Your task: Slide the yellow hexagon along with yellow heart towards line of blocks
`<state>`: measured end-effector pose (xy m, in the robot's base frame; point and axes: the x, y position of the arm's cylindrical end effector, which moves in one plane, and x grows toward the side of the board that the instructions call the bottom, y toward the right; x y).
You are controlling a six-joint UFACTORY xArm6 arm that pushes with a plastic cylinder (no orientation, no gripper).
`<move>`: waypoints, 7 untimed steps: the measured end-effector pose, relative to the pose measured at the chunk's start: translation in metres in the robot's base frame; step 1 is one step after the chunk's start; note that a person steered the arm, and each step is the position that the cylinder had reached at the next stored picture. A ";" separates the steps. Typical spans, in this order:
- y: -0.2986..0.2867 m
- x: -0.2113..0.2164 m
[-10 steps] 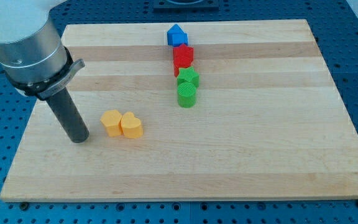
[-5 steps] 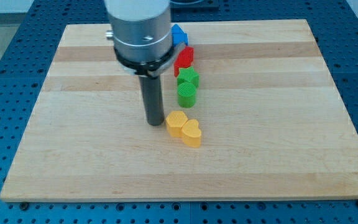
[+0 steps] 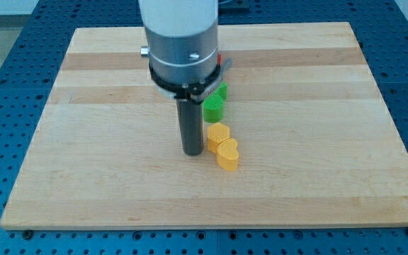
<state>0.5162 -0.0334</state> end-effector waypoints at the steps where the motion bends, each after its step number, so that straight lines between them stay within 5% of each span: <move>1: 0.006 0.005; 3: 0.006 -0.022; 5: 0.005 0.033; 7: 0.062 0.040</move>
<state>0.5562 0.0289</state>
